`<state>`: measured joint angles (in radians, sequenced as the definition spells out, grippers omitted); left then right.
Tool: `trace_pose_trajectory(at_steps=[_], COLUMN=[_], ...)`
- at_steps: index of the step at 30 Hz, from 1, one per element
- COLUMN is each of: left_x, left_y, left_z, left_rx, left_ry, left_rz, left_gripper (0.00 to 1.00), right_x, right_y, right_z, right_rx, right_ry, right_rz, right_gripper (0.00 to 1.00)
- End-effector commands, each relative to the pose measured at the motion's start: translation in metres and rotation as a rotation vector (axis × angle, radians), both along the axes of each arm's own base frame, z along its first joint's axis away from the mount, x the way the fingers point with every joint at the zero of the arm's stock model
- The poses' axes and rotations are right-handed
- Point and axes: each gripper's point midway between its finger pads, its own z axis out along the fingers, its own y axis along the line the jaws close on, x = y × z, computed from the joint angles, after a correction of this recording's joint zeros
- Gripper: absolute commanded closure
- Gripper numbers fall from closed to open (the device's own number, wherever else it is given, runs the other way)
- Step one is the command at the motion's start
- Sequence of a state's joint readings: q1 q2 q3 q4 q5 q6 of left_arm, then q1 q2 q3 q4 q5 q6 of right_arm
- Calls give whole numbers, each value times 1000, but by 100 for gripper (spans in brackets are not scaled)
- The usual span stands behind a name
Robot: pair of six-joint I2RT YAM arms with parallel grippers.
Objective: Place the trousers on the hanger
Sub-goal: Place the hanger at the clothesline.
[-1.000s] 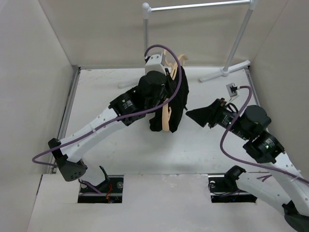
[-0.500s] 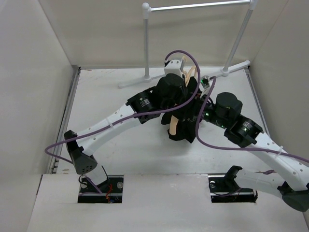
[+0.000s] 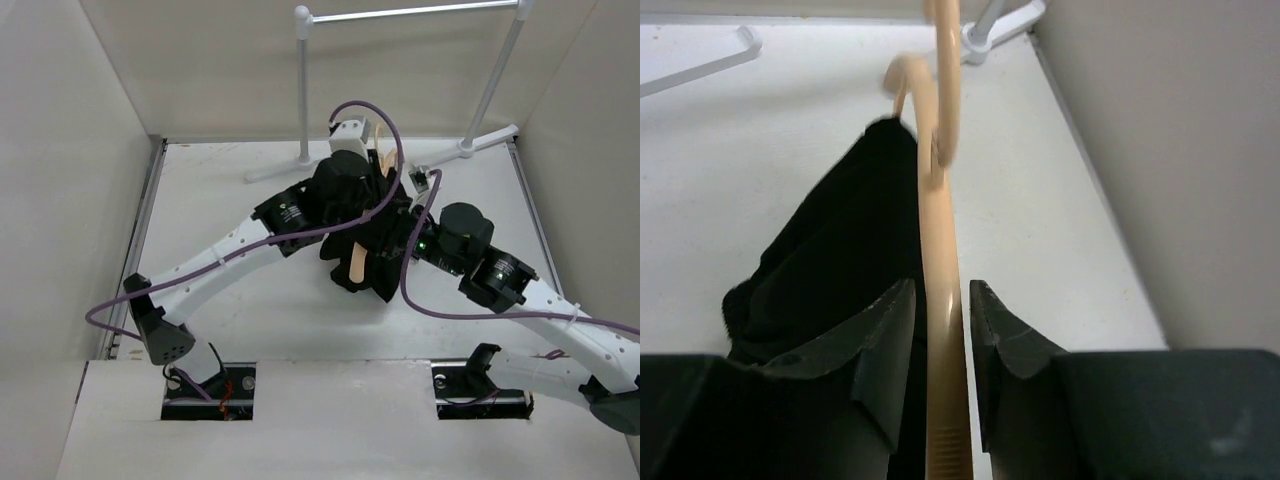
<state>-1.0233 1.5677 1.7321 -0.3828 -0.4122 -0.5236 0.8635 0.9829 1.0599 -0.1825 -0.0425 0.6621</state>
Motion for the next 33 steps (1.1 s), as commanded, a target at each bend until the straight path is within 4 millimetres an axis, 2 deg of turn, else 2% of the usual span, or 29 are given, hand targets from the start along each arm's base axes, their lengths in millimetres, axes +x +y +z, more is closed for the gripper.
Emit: trace_pose_trajectory(at_steps=[1,6,10,13,17,19,22,25,30,31,33], left_x=[4,3,0,2,4,5,2,-4,-12,-13,-15], left_y=[32,57,81,101,120,129,140,150,173,178,187], left_z=[77,90,103,98,70,48,16,-15,-63,-71,-86], left_rx=[-268,-362,-398,-390,-361,-335,-309,-297,-238,-225,-204], left_ry=[-100,-100,-131,-130,-96,-70,-24,27,108,118,136], left_rz=[55,61,84,121,168,193,214,229,285,296,318], left_gripper=[68,52,49,48,47,46,39,29,13,1,0], right_x=[-9,3,18,36,70,87,118,151,189,194,206], right_y=[-4,-18,-28,-38,-58,-66,-75,-82,-94,-96,-101], right_z=[44,60,71,95,138,157,177,187,198,201,203], right_rx=[141,174,162,154,160,166,168,159,151,148,141], right_ry=[-75,-97,-137,-201,-308,-353,-407,-425,-449,-457,-461], right_rz=[30,26,-4,-29,-79,-93,-122,-149,-171,-170,-169], right_gripper=[89,90,91,93,93,94,94,94,94,94,95])
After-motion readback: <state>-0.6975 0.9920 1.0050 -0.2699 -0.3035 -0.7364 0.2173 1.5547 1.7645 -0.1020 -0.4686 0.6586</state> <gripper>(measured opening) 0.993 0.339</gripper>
